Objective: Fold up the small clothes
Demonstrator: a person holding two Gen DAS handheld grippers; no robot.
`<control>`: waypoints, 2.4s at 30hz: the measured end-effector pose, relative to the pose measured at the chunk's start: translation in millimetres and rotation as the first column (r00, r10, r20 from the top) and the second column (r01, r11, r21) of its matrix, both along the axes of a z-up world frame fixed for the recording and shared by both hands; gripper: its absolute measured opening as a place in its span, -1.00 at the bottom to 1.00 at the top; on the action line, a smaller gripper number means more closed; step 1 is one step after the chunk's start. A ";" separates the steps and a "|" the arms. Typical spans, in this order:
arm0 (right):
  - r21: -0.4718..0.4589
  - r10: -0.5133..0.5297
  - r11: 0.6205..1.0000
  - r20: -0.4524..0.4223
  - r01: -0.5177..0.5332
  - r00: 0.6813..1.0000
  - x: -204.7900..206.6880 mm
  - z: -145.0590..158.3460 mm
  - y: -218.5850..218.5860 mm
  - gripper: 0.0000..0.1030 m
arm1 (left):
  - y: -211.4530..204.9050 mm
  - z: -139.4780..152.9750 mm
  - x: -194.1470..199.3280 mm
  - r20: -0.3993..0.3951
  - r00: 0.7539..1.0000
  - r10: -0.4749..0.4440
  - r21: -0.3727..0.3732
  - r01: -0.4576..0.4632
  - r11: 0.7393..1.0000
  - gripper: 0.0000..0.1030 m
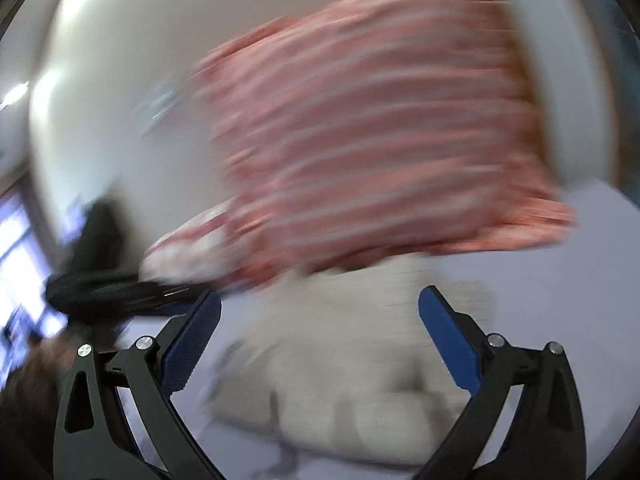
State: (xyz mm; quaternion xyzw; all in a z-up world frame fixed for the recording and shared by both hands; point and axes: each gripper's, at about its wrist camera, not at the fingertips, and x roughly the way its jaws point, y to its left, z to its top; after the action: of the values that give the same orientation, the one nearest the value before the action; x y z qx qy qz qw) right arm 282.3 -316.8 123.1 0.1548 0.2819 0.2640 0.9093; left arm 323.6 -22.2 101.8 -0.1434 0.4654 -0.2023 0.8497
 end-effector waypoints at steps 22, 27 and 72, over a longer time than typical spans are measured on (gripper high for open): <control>-0.080 -0.218 0.975 -0.553 0.209 0.804 91.1 -83.3 -75.9 0.97 | -2.1 -71.5 36.2 -0.167 0.981 -0.102 -0.173 0.072 0.982 0.67; 0.013 -0.117 0.988 -0.581 0.153 0.805 89.1 -97.7 -73.0 0.97 | -20.0 -88.5 40.5 -0.201 0.971 -0.132 -0.179 0.096 0.979 0.70; -0.140 -0.032 0.990 -0.425 -0.030 0.905 56.1 -57.0 80.0 -0.47 | 105.8 3.9 -83.3 0.181 0.983 -0.036 0.104 0.017 0.994 0.52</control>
State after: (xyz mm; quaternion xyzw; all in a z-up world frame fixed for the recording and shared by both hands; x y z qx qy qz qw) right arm 338.4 -236.7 66.0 0.1431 0.4918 0.2024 0.8347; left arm 240.3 83.7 105.7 -0.0743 0.3973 -0.2019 0.8921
